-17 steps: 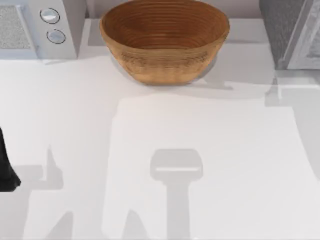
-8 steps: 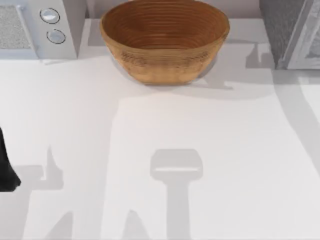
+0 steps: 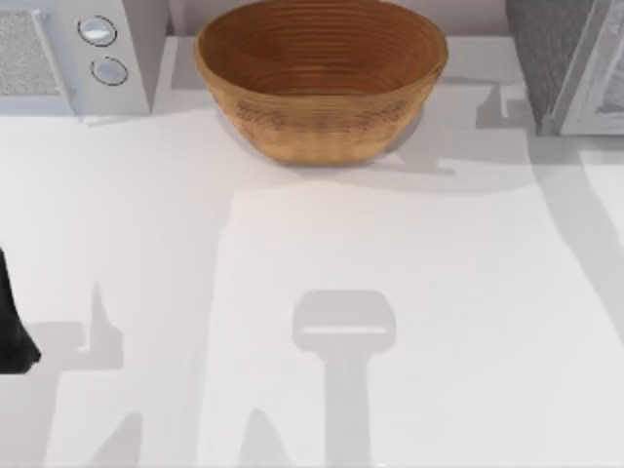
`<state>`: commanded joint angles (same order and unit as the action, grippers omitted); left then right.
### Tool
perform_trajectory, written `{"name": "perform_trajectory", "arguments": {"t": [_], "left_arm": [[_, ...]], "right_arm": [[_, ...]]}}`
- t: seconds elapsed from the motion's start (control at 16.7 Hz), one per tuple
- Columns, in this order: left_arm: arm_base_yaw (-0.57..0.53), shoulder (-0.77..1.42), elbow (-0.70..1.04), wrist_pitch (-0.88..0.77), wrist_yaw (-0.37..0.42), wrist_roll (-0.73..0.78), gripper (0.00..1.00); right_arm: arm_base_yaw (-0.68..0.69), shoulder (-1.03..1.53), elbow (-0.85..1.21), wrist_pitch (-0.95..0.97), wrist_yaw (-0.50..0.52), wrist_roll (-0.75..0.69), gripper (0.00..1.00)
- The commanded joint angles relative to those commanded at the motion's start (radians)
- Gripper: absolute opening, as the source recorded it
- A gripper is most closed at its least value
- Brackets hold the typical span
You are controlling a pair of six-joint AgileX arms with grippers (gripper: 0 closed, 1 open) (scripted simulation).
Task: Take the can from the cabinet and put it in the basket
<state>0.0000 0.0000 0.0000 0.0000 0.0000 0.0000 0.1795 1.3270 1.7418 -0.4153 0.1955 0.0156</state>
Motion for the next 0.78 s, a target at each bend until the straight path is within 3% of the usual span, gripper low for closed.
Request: {"name": "perform_trajectory", "arguments": {"t": [0.54, 0.78], "left_arm": [[0.0, 0.0, 0.0, 0.0, 0.0, 0.0, 1.0], [0.0, 0.0, 0.0, 0.0, 0.0, 0.0, 1.0]], "right_arm": [[-0.065, 0.314, 0.266, 0.051, -0.055, 0.0, 1.0], [-0.073, 0.346, 0.295, 0.058, -0.062, 0.0, 1.0]]}}
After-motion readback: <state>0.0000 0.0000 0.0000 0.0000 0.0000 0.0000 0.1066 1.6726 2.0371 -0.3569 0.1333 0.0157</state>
